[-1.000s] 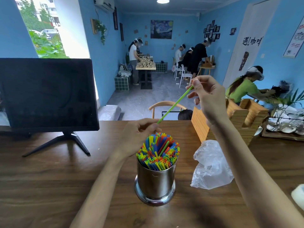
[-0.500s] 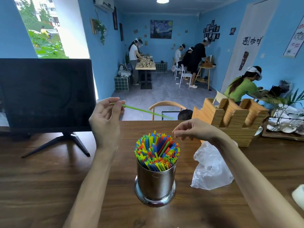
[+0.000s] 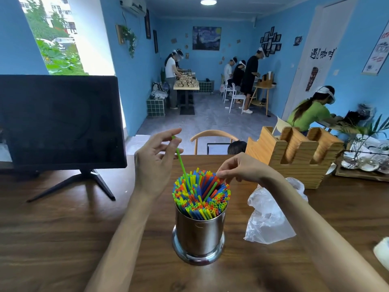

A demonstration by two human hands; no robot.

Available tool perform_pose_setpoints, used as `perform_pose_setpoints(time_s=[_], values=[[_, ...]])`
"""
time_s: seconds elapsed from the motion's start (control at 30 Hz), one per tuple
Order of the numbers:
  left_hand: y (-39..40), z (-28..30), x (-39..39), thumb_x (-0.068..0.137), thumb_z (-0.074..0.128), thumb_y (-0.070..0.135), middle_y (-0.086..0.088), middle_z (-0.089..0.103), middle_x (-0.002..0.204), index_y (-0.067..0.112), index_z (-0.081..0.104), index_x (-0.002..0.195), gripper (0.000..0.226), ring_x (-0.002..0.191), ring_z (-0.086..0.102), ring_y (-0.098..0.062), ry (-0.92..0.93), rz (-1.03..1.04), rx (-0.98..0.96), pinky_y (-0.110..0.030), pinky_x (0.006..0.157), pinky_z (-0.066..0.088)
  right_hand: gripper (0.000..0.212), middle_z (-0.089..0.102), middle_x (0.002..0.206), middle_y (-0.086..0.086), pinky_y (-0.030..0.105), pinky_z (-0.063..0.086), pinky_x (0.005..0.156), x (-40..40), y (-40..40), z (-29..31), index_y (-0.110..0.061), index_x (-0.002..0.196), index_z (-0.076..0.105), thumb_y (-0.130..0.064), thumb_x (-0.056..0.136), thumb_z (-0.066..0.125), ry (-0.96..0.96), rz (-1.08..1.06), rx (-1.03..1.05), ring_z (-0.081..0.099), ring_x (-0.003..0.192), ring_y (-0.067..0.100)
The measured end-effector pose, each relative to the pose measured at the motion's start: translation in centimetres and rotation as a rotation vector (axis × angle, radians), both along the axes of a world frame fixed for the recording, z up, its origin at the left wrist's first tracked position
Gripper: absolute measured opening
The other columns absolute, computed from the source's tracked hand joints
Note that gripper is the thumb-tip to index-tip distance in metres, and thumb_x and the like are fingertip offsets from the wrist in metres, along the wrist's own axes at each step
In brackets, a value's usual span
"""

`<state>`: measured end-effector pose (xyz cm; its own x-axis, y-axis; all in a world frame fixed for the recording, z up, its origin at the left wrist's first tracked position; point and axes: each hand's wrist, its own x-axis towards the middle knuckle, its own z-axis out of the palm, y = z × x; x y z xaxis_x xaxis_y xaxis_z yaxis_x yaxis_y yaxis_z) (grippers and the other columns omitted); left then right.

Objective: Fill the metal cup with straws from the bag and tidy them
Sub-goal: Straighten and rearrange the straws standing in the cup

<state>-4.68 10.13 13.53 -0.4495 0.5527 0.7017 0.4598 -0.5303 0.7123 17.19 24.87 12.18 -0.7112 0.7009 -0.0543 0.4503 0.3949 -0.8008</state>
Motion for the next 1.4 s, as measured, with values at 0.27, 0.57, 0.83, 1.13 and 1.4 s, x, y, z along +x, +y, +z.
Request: perform_pose_setpoints(time_s=[0.27,0.57,0.83,1.13,1.4], values=[[-0.1,-1.2,0.6,0.094,0.074,0.017,0.009,0.077,0.097,0.037,0.074,0.112,0.027,0.086,0.075,-0.012,0.045,-0.093,-0.108,-0.020,0.078,0.059,0.016,0.078,0.083,-0.002,0.010,0.044,0.054,-0.3,-0.1,0.2,-0.015,0.090,0.082,-0.029,0.090,0.076,-0.024,-0.003,0.037,0.069,0.072,0.005],[0.5,-2.6,0.1,0.084,0.074,0.050,0.024,0.074,0.095,0.050,0.076,0.095,0.012,0.098,0.067,0.003,0.326,-0.187,-0.459,-0.027,0.087,0.058,0.015,0.075,0.077,0.000,0.032,0.059,0.073,-1.0,-1.1,1.0,-0.015,0.088,0.075,-0.027,0.095,0.070,0.032,-0.131,0.247,0.072,0.069,0.012],[0.6,-2.9,0.0,0.081,0.065,0.065,0.033,0.072,0.099,0.049,0.078,0.095,0.025,0.102,0.062,0.009,0.337,-0.170,-0.501,-0.028,0.088,0.053,0.014,0.070,0.083,0.002,0.014,0.041,0.047,0.0,-2.2,7.2,-0.021,0.097,0.060,-0.026,0.106,0.051,0.366,-0.311,0.463,0.059,0.051,0.001],[0.7,-2.1,0.5,0.098,0.068,0.035,0.016,0.078,0.093,0.042,0.076,0.107,0.014,0.094,0.071,0.002,0.134,-0.279,-0.452,-0.021,0.090,0.054,0.015,0.068,0.086,-0.002,0.017,0.038,0.045,-1.0,-4.5,9.1,-0.019,0.096,0.053,-0.019,0.109,0.046,0.828,-0.252,0.363,0.061,0.058,0.010],[-0.9,-0.1,-1.4,0.088,0.068,0.032,-0.002,0.079,0.105,0.025,0.082,0.095,0.018,0.090,0.068,-0.014,-0.391,-0.282,-0.151,-0.031,0.080,0.056,0.017,0.072,0.082,-0.003,0.018,0.039,0.050,-1.2,-3.1,4.2,-0.017,0.097,0.060,-0.015,0.108,0.048,0.694,-0.229,0.124,0.057,0.064,0.010]])
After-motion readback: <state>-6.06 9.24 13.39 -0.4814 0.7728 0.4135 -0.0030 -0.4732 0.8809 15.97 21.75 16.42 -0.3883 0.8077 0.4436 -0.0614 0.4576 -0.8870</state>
